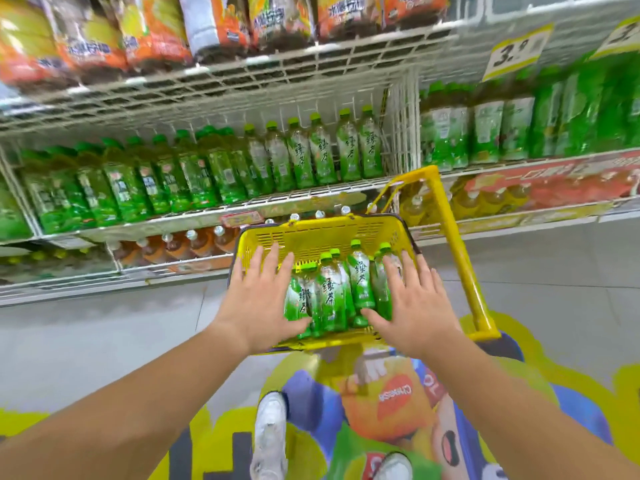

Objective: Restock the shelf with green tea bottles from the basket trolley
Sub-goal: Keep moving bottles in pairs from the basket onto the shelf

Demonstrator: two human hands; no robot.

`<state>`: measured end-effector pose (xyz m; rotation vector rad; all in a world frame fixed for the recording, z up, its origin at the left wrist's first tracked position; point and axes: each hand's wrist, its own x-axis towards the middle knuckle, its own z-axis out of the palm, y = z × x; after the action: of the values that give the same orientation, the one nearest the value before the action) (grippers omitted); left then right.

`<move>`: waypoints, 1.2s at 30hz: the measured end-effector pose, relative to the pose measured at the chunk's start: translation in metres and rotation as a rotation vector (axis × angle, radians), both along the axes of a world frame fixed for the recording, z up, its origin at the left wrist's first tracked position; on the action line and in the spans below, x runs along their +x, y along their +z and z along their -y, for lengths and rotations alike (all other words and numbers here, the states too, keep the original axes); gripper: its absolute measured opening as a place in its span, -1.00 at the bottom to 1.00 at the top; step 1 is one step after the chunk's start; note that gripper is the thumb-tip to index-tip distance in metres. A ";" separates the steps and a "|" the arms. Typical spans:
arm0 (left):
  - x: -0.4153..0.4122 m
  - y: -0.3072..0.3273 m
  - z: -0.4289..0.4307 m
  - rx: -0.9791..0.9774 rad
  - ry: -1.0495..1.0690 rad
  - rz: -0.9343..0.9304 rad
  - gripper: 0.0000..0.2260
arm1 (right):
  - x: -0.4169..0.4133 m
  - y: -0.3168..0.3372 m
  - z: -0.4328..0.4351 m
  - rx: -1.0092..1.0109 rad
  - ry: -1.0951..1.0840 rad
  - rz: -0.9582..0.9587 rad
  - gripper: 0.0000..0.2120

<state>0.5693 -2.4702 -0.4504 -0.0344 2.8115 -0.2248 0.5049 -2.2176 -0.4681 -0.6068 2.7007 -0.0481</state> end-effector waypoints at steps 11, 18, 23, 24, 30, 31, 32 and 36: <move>0.021 -0.049 0.060 0.134 0.011 0.136 0.02 | 0.031 -0.043 0.077 0.072 -0.031 0.089 -0.08; 0.029 -0.076 0.099 0.284 -0.017 0.223 0.02 | 0.059 -0.060 0.109 0.115 -0.154 0.151 -0.02; 0.025 -0.096 0.112 0.380 -0.050 0.273 0.00 | 0.066 -0.077 0.128 0.125 -0.202 0.181 -0.09; 0.025 -0.099 0.113 0.395 -0.046 0.285 0.00 | 0.067 -0.081 0.131 0.129 -0.202 0.187 -0.10; 0.021 -0.118 0.109 0.401 -0.025 0.324 -0.03 | 0.061 -0.100 0.139 0.141 -0.187 0.227 -0.10; 0.019 -0.121 0.107 0.390 -0.018 0.316 -0.05 | 0.057 -0.103 0.140 0.141 -0.178 0.229 -0.12; 0.017 -0.123 0.104 0.380 -0.003 0.311 -0.07 | 0.052 -0.106 0.140 0.140 -0.167 0.227 -0.13; 0.011 -0.132 0.089 0.364 0.082 0.337 -0.07 | 0.042 -0.118 0.137 0.131 -0.138 0.238 -0.13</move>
<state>0.5802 -2.5587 -0.5826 -0.0251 2.4660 0.2767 0.5468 -2.3550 -0.5862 -0.3511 2.4871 0.0192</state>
